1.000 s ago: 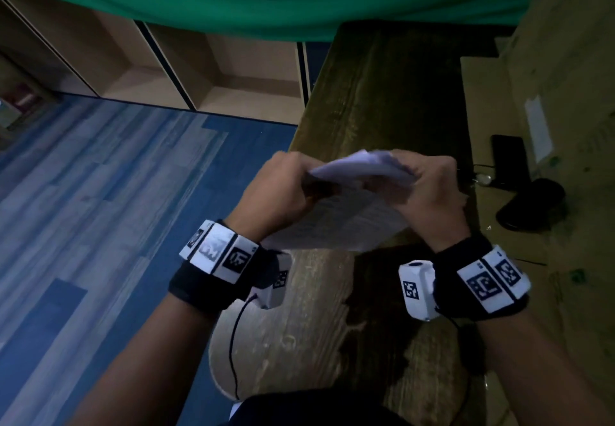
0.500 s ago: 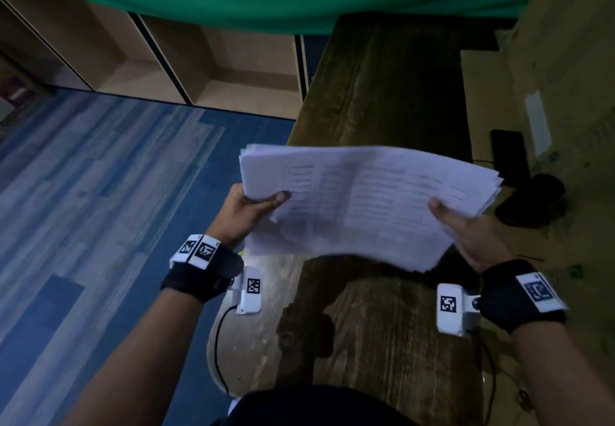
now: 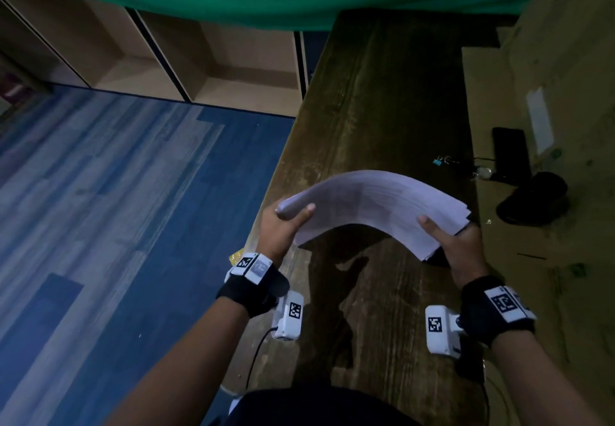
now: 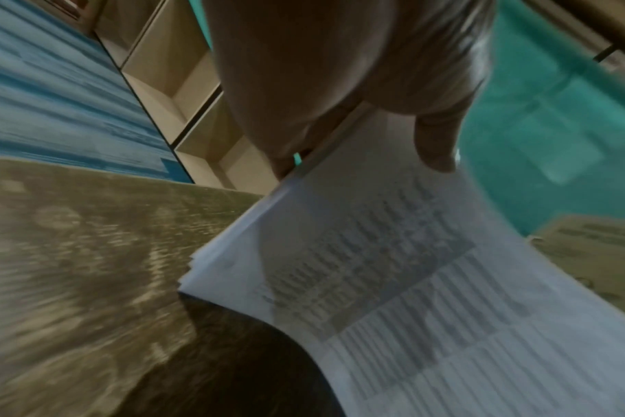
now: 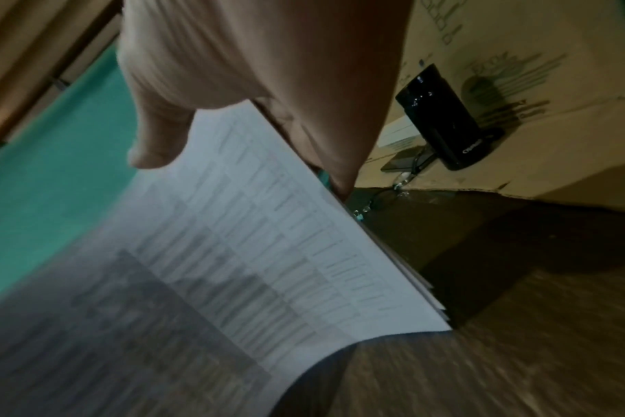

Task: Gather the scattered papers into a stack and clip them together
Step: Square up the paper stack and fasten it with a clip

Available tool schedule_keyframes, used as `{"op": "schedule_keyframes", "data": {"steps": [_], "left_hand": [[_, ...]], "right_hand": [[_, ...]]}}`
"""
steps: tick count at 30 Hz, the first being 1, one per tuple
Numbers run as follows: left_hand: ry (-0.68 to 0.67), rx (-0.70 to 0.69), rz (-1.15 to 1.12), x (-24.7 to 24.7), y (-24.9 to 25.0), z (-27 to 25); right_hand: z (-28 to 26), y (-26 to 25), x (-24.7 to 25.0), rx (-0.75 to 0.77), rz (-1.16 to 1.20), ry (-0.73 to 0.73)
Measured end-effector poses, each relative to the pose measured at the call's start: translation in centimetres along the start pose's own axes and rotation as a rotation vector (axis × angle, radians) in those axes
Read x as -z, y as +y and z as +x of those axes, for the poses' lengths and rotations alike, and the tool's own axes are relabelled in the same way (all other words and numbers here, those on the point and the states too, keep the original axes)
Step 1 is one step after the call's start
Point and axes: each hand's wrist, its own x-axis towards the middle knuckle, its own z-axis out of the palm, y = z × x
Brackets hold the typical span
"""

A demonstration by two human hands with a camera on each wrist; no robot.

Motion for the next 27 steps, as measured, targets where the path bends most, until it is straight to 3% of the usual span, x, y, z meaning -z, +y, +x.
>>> {"op": "schedule_keyframes", "data": {"steps": [5, 14, 20, 22, 25, 27], "left_hand": [[0.067, -0.094, 0.012, -1.1, 1.5, 1.1], [0.178, -0.065, 0.071, -1.8, 1.2, 2.2], [0.065, -0.086, 0.184, -1.4, 0.0, 2.2], [0.073, -0.132, 0.319, -0.9, -0.6, 2.5], [0.147, -0.185, 0.341, -1.4, -0.1, 2.7], [0.123, -0.281, 0.375, -1.5, 0.9, 2.3]], "right_hand": [[-0.6, -3.0, -0.6, -0.006, 0.072, 0.042], [-0.9, -3.6, -1.5, -0.003, 0.007, 0.054], [-0.4, -3.5, -1.2, 0.051, -0.061, 0.103], [-0.1, -4.0, -0.9, 0.133, -0.162, 0.128], [1.1, -5.5, -0.4, 0.47, -0.568, 0.156], [1.2, -7.4, -0.8, 0.605, -0.841, 0.02]]}}
